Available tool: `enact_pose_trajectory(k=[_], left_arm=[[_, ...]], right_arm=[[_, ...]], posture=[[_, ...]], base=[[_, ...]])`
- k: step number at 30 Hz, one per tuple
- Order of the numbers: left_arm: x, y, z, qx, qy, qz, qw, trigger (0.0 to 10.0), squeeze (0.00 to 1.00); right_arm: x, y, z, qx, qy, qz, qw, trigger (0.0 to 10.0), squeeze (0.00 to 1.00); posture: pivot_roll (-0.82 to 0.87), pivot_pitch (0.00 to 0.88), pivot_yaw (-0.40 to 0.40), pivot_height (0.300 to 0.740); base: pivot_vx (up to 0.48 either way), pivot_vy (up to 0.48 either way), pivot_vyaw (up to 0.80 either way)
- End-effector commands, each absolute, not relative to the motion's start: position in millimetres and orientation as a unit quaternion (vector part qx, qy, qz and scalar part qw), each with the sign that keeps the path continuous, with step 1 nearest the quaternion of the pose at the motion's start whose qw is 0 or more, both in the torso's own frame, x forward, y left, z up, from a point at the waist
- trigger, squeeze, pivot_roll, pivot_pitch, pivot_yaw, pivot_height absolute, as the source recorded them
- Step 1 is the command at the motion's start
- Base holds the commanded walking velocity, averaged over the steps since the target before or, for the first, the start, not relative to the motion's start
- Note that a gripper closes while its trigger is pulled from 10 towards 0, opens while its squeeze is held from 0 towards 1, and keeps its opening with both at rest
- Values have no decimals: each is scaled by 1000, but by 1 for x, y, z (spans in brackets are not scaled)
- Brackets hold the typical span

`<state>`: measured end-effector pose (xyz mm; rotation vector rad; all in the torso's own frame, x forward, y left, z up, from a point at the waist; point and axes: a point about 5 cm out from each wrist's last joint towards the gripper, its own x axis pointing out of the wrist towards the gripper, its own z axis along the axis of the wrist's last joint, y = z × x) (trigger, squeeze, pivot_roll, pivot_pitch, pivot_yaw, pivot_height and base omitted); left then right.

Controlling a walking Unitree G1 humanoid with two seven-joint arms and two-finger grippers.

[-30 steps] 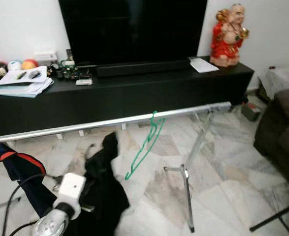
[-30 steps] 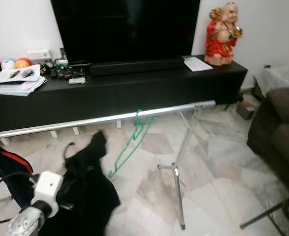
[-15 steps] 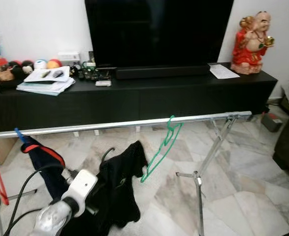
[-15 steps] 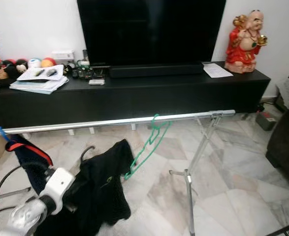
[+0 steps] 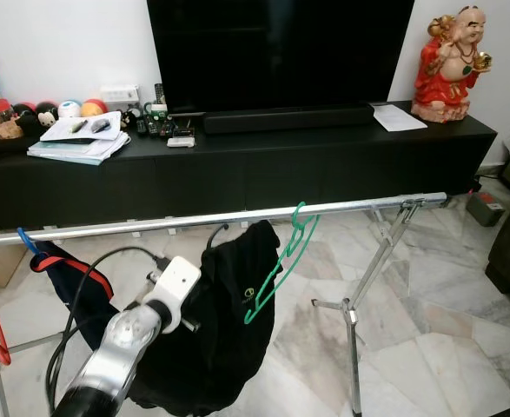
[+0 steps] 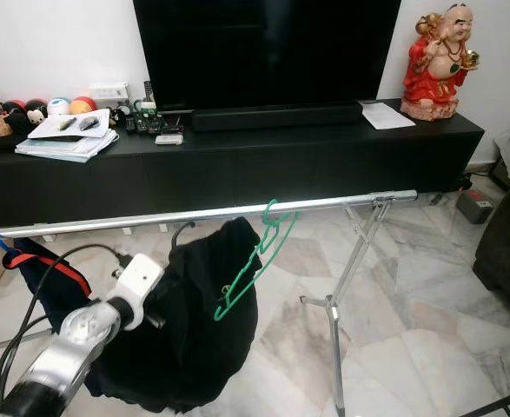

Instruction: Hang hanger

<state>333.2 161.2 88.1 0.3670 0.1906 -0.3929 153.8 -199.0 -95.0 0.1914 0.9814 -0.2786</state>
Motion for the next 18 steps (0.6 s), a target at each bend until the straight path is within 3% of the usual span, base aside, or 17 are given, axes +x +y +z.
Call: enact_pose_trajectory(k=[1,18], left_arm=[[340,165,93,179,92,-167,965,10000,0],[365,164,93,125,159,-71,977,10000,0]], right_arm=[[152,-198,-96,95,472,-138,865,10000,0],[153,-199,-96,94,473,-146,864,10000,0]], posture=[[11,0,56,740],[-9,0,49,740]], base=[[0,0,0],[0,0,0]])
